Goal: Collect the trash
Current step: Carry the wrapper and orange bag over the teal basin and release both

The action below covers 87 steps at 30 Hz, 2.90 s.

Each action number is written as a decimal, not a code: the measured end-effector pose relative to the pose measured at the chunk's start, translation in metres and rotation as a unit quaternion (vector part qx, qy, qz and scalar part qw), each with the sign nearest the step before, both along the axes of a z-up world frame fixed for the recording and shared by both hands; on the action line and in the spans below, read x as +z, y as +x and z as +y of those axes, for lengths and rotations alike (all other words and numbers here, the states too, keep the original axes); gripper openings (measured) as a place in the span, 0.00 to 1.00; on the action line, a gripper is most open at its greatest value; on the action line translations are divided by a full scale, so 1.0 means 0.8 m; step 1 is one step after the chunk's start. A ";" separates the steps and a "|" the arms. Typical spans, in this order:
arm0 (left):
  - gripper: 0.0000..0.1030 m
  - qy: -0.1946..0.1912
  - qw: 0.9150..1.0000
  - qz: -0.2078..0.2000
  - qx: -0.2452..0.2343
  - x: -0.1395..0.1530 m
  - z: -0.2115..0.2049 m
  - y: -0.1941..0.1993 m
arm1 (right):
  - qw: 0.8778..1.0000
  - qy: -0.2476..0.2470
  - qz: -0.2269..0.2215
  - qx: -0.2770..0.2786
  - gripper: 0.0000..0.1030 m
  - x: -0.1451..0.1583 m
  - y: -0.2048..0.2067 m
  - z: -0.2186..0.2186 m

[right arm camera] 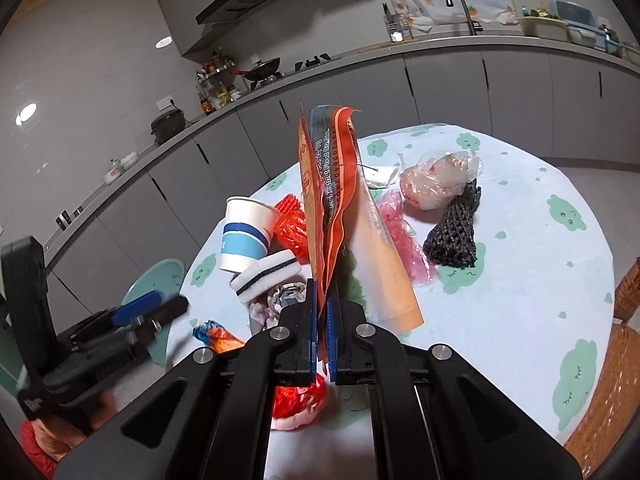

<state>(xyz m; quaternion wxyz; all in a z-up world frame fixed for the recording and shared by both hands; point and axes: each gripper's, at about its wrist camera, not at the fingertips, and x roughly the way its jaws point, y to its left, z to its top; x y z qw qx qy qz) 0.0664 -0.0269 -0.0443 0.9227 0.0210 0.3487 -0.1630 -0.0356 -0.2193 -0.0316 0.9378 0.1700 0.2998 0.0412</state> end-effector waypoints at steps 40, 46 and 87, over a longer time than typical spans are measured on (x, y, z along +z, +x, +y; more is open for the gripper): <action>0.15 -0.055 0.988 -0.120 0.085 0.119 0.104 -0.033 | 0.999 -0.014 -0.040 0.015 0.05 0.035 0.003 0.039; 0.15 -0.038 0.970 -0.154 0.186 0.137 0.172 -0.034 | 0.996 -0.024 -0.043 0.073 0.05 0.046 0.029 0.098; 0.16 0.047 0.943 -0.006 0.331 -0.041 0.308 0.085 | 0.959 -0.059 0.082 0.264 0.08 -0.067 0.205 0.368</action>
